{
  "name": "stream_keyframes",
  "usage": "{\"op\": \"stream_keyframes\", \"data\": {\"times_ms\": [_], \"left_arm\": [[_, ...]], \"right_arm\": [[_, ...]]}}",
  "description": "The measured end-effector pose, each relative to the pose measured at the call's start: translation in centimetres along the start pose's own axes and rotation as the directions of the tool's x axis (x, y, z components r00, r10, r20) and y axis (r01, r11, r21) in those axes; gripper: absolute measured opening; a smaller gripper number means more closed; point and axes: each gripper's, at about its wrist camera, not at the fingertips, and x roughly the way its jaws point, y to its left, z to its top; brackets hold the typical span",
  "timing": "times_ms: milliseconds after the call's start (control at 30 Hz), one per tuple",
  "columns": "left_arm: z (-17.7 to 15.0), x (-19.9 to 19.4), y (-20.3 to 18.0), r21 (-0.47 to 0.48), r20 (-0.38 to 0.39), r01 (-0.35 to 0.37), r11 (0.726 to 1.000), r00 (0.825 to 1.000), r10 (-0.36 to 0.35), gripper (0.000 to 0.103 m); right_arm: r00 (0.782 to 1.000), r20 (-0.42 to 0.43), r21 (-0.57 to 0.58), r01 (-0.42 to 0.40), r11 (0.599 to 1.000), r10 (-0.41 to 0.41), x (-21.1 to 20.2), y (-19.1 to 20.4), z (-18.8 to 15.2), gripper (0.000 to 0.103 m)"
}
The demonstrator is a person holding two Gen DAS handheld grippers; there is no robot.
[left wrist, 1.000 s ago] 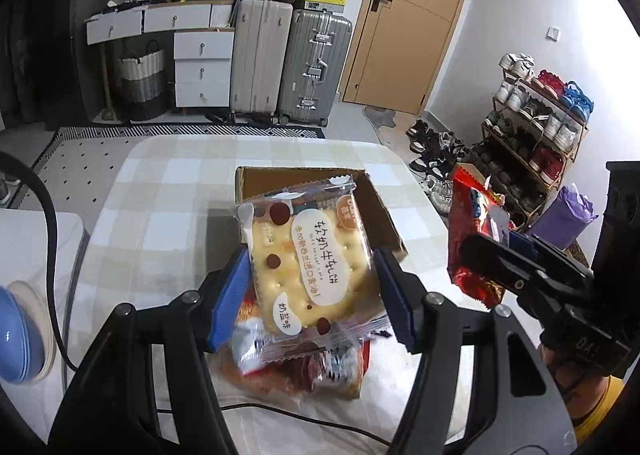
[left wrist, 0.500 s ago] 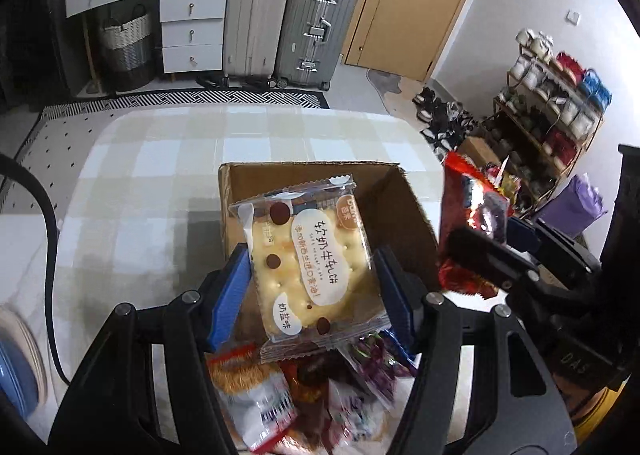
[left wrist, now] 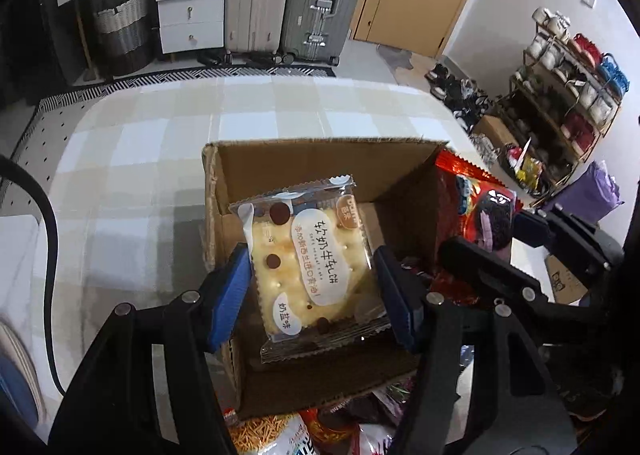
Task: Organize snacks
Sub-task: 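Lower the cracker pack into the box with the left tool while the right tool lowers the Oreo pack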
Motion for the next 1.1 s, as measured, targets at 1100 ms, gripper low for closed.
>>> {"op": "stream_keyframes", "data": {"times_ms": [1100], "left_arm": [[-0.4,1.4,-0.5,0.024,0.011,-0.021,1.0,1.0,0.02,0.06]], "right_arm": [[0.996,-0.063,0.034,-0.063,0.997,0.065,2.6,-1.6,-1.3,0.047]]}}
